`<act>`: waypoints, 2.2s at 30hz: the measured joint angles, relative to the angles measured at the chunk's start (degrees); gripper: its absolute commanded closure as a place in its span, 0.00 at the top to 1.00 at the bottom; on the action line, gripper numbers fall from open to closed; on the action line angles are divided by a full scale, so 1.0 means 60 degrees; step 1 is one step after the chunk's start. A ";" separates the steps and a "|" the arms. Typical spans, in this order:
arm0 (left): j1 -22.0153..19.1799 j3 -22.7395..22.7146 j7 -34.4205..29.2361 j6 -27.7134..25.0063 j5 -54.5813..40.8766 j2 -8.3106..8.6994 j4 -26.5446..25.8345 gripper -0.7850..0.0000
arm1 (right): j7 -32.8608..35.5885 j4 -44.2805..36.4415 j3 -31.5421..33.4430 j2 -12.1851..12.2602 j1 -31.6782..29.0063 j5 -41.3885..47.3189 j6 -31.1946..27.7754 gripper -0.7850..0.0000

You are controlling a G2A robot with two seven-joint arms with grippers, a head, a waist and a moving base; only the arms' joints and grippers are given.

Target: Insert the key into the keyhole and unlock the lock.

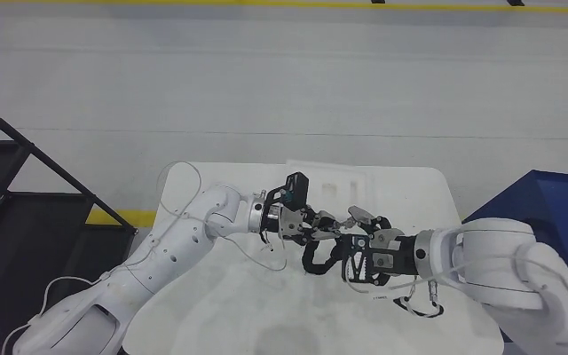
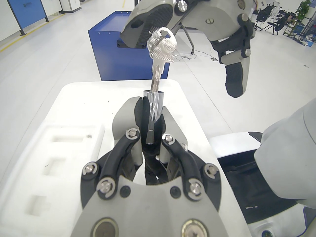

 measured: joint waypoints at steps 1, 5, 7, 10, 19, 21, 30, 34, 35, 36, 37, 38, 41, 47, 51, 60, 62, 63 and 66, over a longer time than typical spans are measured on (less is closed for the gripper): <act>0.0003 0.0001 0.0009 0.0000 0.0037 -0.0001 -0.0008 0.00 | 0.0009 0.0026 -0.0068 0.0005 0.0064 0.0043 0.0010 1.00; 0.0010 -0.0001 0.0060 0.0000 0.0229 -0.0010 -0.0021 0.00 | -0.0045 0.0095 -0.0248 0.0011 0.0299 0.0279 -0.0039 1.00; 0.0007 0.0011 0.0093 0.0000 0.0374 -0.0021 -0.0058 0.00 | -0.0043 0.0150 -0.0301 0.0016 0.0388 0.0346 -0.0042 1.00; 0.0005 0.0050 0.0180 0.0000 0.0541 -0.0047 -0.0113 0.00 | -0.0012 0.0300 -0.0411 0.0035 0.0480 0.0476 -0.0011 1.00; -0.0033 0.0071 0.0448 0.0000 0.0964 -0.0092 -0.0088 0.00 | -0.0131 0.0403 -0.0248 0.0133 0.0655 0.0568 0.0075 1.00; -0.0020 0.0060 0.0496 0.0000 0.1023 -0.0080 -0.0079 0.00 | -0.0210 0.0318 -0.0081 0.0168 0.0614 0.0363 -0.0025 1.00; -0.0014 0.0113 0.0582 0.0000 0.1099 0.0007 -0.0192 0.00 | -0.0723 -0.0020 0.0337 0.0307 0.0301 -0.0498 -0.0667 0.26; -0.0037 0.0205 0.0556 0.0000 0.1100 0.0028 -0.0245 0.00 | -0.0934 -0.0098 0.0426 0.0338 0.0167 -0.0737 -0.0716 0.22; -0.0047 0.0226 0.0555 0.0000 0.1096 0.0031 -0.0254 0.00 | -0.1000 -0.0118 0.0448 0.0343 0.0140 -0.0809 -0.0703 0.23; -0.0061 0.0252 0.0557 0.0000 0.1087 0.0036 -0.0263 0.00 | -0.1110 -0.0142 0.0480 0.0347 0.0098 -0.0905 -0.0664 0.22; -0.0071 0.0270 0.0566 0.0000 0.1074 0.0038 -0.0272 0.00 | -0.1186 -0.0157 0.0503 0.0350 0.0065 -0.0984 -0.0634 0.23; -0.0083 0.0288 0.0580 0.0000 0.1060 0.0041 -0.0281 0.00 | -0.1258 -0.0172 0.0525 0.0353 0.0030 -0.1063 -0.0604 0.23; -0.0118 0.0333 0.0622 0.0000 0.1027 0.0055 -0.0288 0.00 | -0.1448 -0.0210 0.0581 0.0367 -0.0088 -0.1263 -0.0547 0.10; -0.0170 0.0393 0.0673 0.0000 0.1045 0.0091 -0.0328 0.00 | -0.1914 -0.0172 0.0722 0.0378 -0.0346 -0.1271 -0.0200 0.00; -0.0185 0.0429 0.0704 0.0000 0.1082 0.0111 -0.0384 0.00 | -0.1916 -0.0101 0.0811 0.0391 -0.0522 -0.0838 0.0212 0.00; -0.0211 0.0472 0.0693 0.0000 0.1232 0.0111 -0.0461 0.00 | -0.1228 -0.0060 0.1075 0.0390 -0.0767 0.0813 0.2218 0.00; -0.0234 0.0441 0.0666 0.0003 0.1344 0.0104 -0.0494 0.00 | -0.1154 -0.0001 0.1141 0.0390 -0.0826 0.1096 0.2560 0.00; -0.0233 0.0394 0.0665 0.0016 0.1470 0.0098 -0.0529 0.00 | -0.1120 0.0006 0.1183 0.0390 -0.0865 0.1217 0.2743 0.00; -0.0170 0.0295 0.0690 0.0110 0.1759 0.0080 -0.0620 0.00 | -0.1066 -0.0025 0.1258 0.0390 -0.0965 0.1446 0.3090 0.00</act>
